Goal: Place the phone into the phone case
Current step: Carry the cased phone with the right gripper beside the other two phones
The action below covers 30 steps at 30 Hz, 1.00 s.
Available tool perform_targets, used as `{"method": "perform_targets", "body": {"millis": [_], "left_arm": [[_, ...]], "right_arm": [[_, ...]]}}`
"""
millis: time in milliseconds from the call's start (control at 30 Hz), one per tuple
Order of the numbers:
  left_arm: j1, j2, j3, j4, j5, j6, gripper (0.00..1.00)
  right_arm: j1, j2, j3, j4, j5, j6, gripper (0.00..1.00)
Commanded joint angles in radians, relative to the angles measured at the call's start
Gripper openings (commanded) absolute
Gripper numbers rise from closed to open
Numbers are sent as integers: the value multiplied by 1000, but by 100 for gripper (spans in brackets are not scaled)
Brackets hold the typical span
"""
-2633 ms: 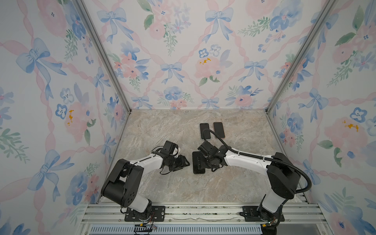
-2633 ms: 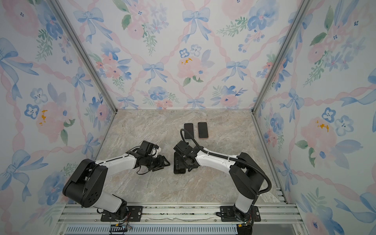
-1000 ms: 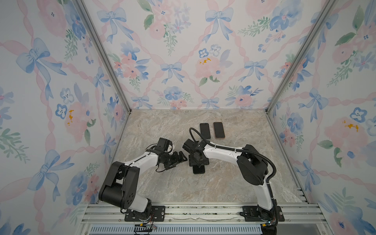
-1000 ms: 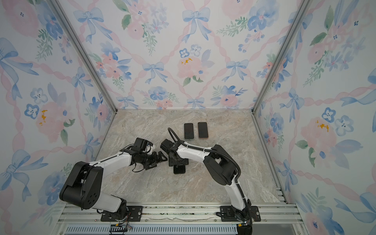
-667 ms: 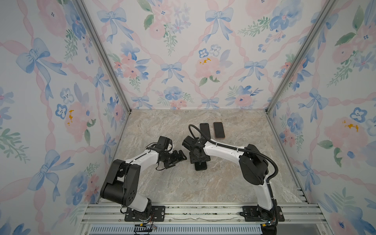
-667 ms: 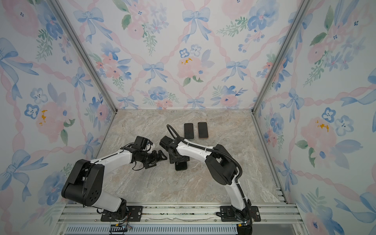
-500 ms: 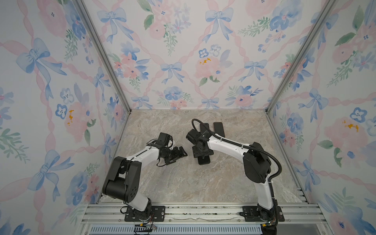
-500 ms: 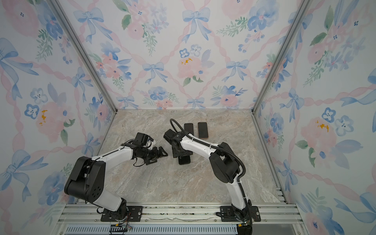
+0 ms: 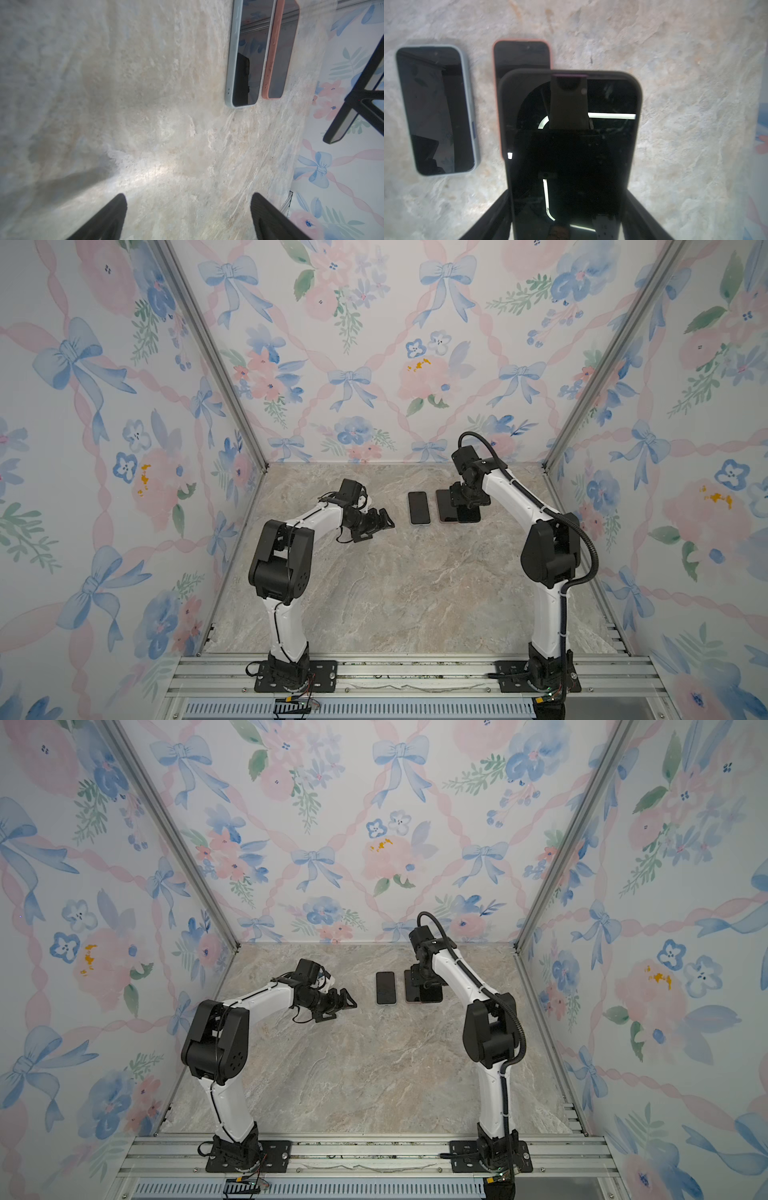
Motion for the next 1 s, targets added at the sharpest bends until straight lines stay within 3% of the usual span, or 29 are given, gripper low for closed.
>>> {"method": "perform_targets", "body": {"millis": [0,333,800,867,967], "left_arm": [[-8,61,88,-52,13,31,94],[-7,150,203,-64,-6,39,93],[-5,146,185,-64,-27,74,96],[-6,143,180,-64,-5,94,98],[-5,124,157,-62,-16,115,98]], "right_arm": [[-39,74,90,-40,-48,-77,56],[-121,356,440,-169,-102,-134,56],[-158,445,464,-124,-119,-179,59],[-161,458,474,-123,-136,-200,67],[-158,440,472,-122,-150,-210,90]]}}
